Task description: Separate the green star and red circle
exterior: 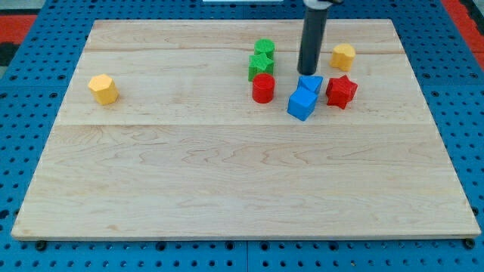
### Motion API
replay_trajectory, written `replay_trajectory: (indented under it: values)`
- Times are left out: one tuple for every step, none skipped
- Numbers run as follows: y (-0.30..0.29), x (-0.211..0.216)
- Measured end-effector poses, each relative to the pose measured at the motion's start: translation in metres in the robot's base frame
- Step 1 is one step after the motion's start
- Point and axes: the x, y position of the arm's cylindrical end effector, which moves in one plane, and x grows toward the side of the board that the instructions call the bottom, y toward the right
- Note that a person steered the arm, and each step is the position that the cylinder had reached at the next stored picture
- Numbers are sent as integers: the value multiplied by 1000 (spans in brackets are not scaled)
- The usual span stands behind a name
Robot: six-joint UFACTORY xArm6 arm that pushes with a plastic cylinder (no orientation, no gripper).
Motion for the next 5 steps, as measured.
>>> replay_trajectory:
  values:
    - [-6, -8]
    - [-54, -4]
    - [-122, -4]
    - [-124, 18]
    - [-94, 34]
